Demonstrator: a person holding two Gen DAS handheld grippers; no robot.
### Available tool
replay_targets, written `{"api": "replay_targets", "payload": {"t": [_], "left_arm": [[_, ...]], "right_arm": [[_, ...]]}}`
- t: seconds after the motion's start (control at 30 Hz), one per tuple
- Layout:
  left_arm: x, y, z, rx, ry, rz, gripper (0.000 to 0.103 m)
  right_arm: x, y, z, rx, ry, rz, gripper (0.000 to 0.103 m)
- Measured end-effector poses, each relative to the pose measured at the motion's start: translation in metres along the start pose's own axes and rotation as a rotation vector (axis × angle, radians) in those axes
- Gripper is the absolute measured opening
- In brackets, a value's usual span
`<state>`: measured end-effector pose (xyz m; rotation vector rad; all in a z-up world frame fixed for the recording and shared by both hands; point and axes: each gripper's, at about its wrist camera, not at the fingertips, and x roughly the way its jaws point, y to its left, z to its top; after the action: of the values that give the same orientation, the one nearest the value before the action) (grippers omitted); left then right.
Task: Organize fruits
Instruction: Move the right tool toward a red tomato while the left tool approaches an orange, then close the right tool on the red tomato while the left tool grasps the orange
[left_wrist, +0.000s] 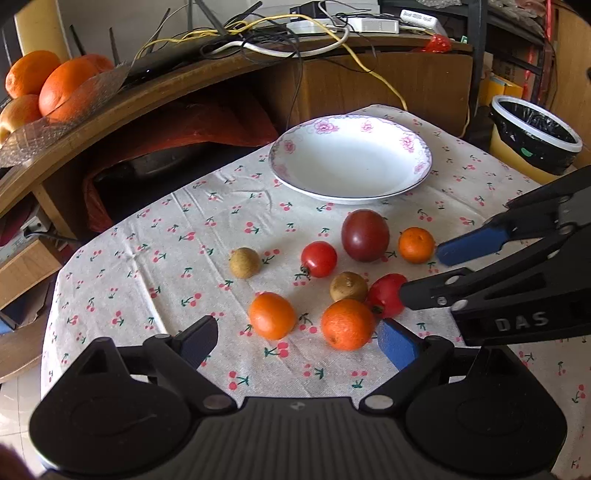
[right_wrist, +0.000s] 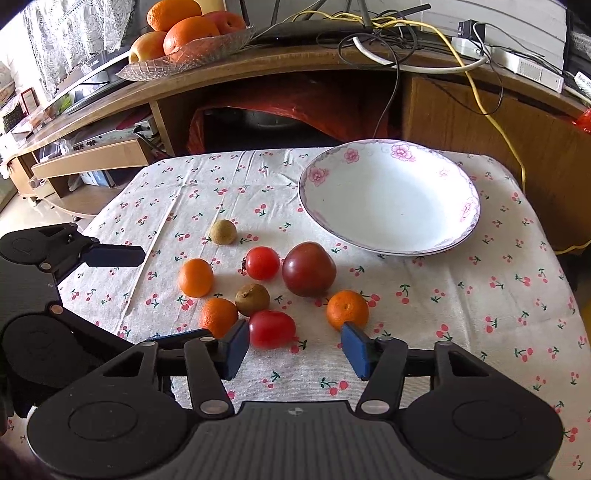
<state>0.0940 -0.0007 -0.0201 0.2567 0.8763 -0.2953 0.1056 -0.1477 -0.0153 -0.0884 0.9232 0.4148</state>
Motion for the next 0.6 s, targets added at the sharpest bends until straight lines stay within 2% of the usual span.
{"api": "replay_targets", "payload": {"t": [0.17, 0.47, 0.6], "left_arm": [[0.0, 0.0, -0.003, 0.012, 0.0, -0.005, 0.101], [0.005, 0.002, -0.008, 0.003, 0.022, -0.016, 0.101], [0.007, -0.005, -0.006, 0.03, 0.027, -0.026, 0.101]], "right_arm": [[0.008, 0.0, -0.001, 0.006, 0.032, 0.019, 0.033], [0.016, 0.002, -0.002, -0.009, 0.047, 0.036, 0.03], [0.02, 0.001, -0.001, 0.005, 0.05, 0.059, 0.029]]}}
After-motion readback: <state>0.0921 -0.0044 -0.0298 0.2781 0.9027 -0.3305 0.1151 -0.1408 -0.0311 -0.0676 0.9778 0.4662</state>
